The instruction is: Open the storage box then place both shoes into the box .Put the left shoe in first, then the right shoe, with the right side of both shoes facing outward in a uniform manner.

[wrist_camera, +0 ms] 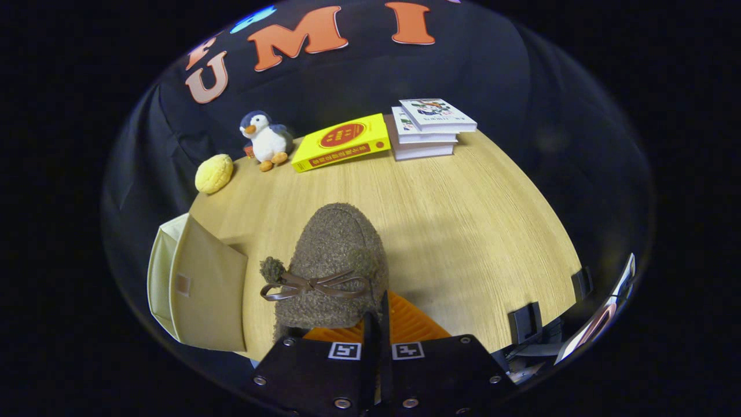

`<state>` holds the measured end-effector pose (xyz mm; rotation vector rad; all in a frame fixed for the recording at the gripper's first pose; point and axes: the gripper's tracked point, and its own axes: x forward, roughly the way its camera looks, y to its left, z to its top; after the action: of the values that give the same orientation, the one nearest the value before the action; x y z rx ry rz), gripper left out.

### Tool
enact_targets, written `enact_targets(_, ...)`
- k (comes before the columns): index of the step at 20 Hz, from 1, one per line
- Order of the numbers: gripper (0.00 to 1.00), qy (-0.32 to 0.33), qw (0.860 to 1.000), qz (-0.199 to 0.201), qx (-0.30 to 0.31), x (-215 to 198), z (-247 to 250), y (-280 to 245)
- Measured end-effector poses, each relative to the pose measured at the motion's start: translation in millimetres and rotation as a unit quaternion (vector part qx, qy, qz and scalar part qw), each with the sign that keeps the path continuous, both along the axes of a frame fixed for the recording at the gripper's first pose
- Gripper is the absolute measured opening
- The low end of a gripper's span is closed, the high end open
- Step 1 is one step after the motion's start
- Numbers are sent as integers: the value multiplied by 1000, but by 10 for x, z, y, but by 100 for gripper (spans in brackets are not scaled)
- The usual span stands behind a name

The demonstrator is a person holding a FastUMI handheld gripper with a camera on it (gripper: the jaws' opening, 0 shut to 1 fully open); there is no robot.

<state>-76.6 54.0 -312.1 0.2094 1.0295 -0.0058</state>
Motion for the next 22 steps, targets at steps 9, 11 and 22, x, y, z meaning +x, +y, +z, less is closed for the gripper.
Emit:
enact_targets(9, 5, -28, 998, 56, 18, 167, 728, 1138)
enact_targets(11, 5, -38, 996, 75, 26, 204, 885, 1449)
enact_targets(22, 5, -17, 985, 165, 37, 127, 792, 2949)
